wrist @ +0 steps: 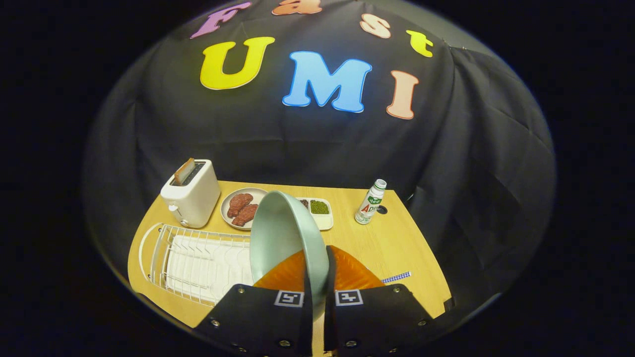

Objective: Take the plate from the dish rack, then take the spoon from the basket and place it into the plate.

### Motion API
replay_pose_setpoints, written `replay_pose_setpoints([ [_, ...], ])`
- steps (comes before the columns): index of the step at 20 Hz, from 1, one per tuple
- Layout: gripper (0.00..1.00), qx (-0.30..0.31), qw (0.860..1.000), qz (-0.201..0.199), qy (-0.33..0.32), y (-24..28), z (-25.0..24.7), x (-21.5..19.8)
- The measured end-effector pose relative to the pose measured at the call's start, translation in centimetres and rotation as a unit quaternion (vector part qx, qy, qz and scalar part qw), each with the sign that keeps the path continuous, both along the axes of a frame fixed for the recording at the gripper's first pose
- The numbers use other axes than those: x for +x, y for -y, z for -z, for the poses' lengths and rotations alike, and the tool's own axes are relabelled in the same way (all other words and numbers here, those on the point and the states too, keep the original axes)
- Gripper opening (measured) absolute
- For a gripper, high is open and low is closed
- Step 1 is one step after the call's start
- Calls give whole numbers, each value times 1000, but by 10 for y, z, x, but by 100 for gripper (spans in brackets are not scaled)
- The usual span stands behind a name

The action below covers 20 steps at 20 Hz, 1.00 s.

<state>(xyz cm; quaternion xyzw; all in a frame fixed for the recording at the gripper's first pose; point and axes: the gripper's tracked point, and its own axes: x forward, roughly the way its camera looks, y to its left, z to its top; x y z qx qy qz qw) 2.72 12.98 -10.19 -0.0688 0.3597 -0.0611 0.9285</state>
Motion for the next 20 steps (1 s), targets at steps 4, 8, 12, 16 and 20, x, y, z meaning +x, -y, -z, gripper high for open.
replay_pose_setpoints([
  [4, 9, 68, 998, -4, -5, 39, -3, -23],
  [8, 9, 121, 992, -15, -23, 76, 0, -46],
  [12, 9, 176, 983, -26, -46, 101, 10, -76],
  [16, 9, 206, 976, -39, -61, 108, 19, -106],
  [20, 9, 237, 968, -41, -68, 102, 28, -125],
])
